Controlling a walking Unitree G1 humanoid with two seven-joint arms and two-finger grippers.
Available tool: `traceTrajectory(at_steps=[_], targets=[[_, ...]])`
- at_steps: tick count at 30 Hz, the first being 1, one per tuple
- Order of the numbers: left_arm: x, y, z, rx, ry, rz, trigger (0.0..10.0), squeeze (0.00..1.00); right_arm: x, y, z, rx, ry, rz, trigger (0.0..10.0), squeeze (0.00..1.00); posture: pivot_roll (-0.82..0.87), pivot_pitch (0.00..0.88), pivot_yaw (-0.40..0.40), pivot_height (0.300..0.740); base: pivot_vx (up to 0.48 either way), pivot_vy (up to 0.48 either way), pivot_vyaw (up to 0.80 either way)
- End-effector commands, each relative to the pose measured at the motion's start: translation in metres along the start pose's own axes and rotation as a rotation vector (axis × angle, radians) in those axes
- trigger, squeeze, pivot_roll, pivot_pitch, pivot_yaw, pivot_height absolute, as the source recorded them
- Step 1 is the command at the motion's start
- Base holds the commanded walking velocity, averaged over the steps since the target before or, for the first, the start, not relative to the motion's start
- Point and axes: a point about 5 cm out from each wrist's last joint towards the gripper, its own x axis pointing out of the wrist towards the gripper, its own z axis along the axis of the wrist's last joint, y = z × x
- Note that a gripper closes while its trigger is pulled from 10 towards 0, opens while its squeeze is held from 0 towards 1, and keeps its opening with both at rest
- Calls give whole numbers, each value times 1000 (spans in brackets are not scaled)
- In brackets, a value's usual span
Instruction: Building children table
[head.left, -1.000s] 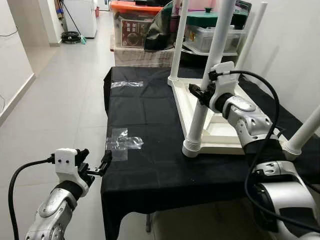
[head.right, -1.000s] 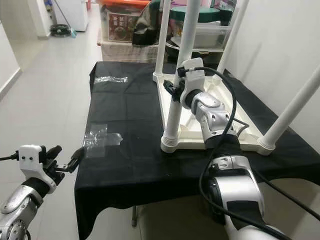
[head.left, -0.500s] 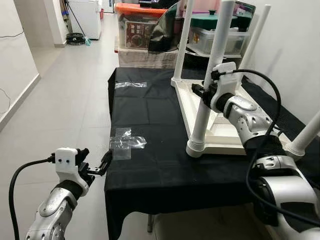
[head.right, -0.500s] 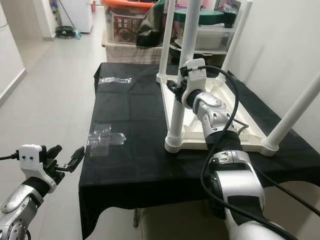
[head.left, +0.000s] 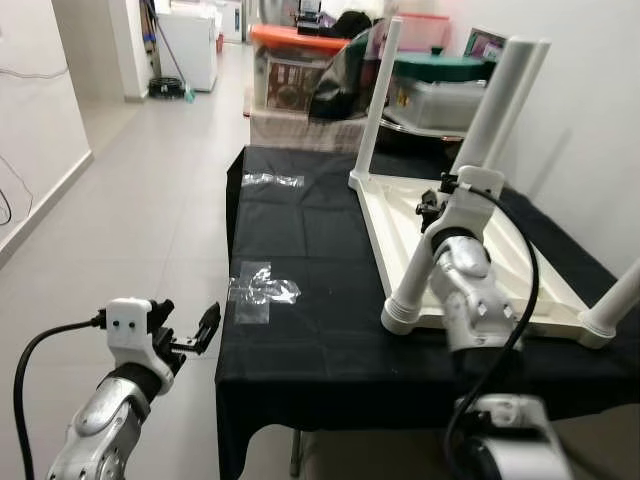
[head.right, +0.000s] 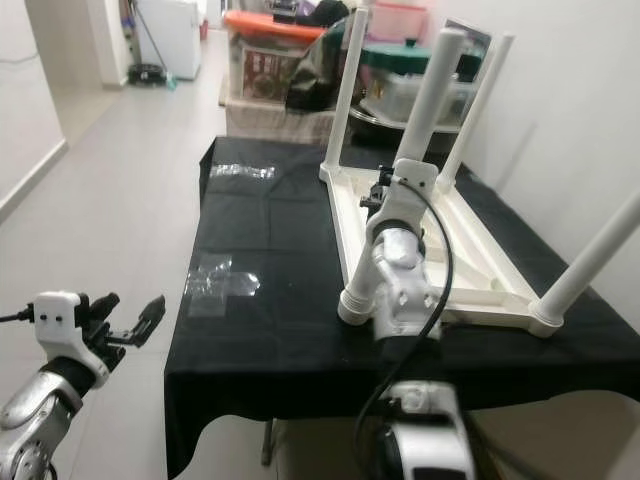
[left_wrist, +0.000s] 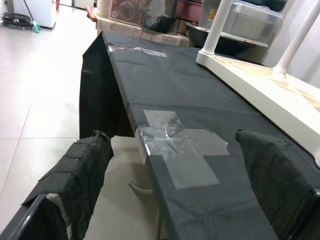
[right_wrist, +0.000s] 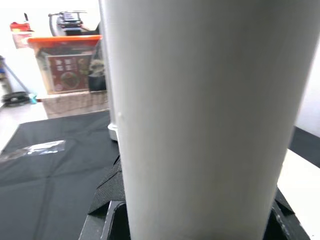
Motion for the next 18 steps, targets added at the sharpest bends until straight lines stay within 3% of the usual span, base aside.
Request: traceTrajectory(at_steps=[1, 3, 5, 10, 18], targets=[[2, 0, 0, 10, 8, -5, 10000, 0, -8, -13, -47, -9, 190, -107, 0, 0, 61, 0, -88, 740, 0, 0, 0], [2, 0, 0, 10, 8, -5, 10000, 0, -8, -13, -47, -9, 190, -107, 0, 0, 61, 0, -88, 740, 0, 0, 0], [4, -1, -1, 9, 9, 6, 10000, 0, -4, 6, -45, 23, 224, -212, 0, 0, 60, 0, -103, 740, 0, 0, 0], [4, -3, -2, 1, 5, 15, 10000, 0, -3, 16, -46, 74, 276, -282, 0, 0, 63, 0, -109, 740, 0, 0, 0], [3, -1, -3, 0, 6, 29, 10000, 0, -9, 14, -50, 71, 300, -326, 0, 0, 63, 0, -114, 740, 0, 0, 0]])
